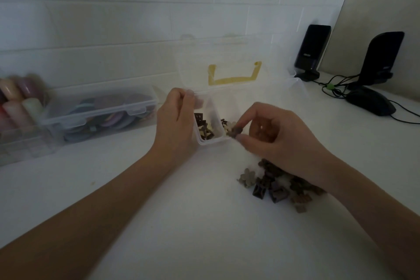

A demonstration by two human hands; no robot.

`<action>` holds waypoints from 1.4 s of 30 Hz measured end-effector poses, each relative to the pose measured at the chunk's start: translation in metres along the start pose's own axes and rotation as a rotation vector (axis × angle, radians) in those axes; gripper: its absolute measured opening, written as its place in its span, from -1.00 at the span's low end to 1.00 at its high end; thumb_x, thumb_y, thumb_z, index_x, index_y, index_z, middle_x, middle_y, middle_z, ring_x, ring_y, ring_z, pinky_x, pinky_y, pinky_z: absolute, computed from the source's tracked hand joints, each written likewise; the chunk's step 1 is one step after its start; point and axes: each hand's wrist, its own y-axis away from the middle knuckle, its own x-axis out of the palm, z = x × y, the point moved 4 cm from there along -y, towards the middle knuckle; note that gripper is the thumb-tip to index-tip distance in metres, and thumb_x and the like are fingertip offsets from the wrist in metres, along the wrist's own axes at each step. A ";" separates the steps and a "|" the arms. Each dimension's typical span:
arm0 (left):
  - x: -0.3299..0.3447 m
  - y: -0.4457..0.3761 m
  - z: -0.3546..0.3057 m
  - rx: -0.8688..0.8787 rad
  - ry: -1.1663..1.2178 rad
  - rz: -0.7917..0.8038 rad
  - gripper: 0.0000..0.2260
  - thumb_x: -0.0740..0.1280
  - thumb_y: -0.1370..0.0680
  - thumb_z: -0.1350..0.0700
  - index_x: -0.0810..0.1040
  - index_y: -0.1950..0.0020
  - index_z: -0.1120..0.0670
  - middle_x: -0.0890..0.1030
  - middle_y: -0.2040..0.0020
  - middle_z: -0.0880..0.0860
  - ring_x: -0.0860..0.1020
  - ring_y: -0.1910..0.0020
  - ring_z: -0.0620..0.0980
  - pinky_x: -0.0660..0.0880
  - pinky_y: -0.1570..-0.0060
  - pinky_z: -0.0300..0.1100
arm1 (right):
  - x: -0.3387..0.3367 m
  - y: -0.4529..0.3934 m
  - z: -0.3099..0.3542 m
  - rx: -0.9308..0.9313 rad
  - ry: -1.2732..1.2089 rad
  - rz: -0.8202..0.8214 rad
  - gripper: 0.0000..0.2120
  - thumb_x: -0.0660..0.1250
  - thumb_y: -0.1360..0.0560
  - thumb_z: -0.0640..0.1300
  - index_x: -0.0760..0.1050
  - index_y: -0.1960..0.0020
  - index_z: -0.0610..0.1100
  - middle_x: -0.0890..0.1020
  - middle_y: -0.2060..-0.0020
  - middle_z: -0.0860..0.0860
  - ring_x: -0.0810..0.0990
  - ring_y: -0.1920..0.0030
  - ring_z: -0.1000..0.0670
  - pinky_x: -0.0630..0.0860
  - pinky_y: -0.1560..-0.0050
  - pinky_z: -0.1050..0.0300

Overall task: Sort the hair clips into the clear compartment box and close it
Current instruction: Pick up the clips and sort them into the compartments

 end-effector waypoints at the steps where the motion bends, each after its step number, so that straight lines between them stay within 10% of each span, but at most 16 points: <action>1: 0.000 0.000 -0.002 0.013 0.003 0.006 -0.79 0.10 -0.65 0.15 0.38 0.17 0.04 0.45 0.32 -0.12 0.39 0.42 -0.28 0.32 0.36 -0.43 | -0.003 0.000 0.000 -0.002 0.005 -0.074 -0.92 0.42 -0.42 -0.15 0.55 0.13 -0.01 0.49 0.44 0.07 0.33 0.51 0.12 0.31 0.45 0.33; 8: -0.001 0.000 -0.008 0.073 0.037 0.077 -0.84 0.05 -0.66 0.21 0.39 0.02 0.14 0.47 0.21 -0.11 0.48 0.29 -0.39 0.37 0.25 -0.53 | -0.030 0.000 -0.018 0.038 0.290 -0.438 -0.91 0.36 -0.45 -0.04 0.55 0.07 0.12 0.54 0.21 0.14 0.48 0.34 0.06 0.51 0.29 0.10; 26: -0.005 0.000 -0.011 0.094 0.103 0.051 -0.87 0.06 -0.64 0.29 0.40 -0.03 0.21 0.47 0.18 -0.06 0.50 0.28 -0.41 0.39 0.31 -0.56 | -0.012 0.001 -0.026 -0.123 0.513 -0.300 -0.84 0.36 -0.45 0.00 0.59 -0.03 0.13 0.47 0.25 0.19 0.39 0.37 0.31 0.31 0.39 0.40; 42: -0.005 -0.003 -0.001 0.115 0.150 0.069 -0.83 0.08 -0.57 0.12 0.40 0.03 0.18 0.49 0.15 -0.03 0.47 0.24 -0.31 0.42 0.24 -0.46 | -0.014 -0.002 -0.029 0.049 0.126 -0.342 -0.90 0.40 -0.42 -0.05 0.57 0.28 0.08 0.58 0.39 0.08 0.45 0.38 -0.04 0.47 0.31 -0.03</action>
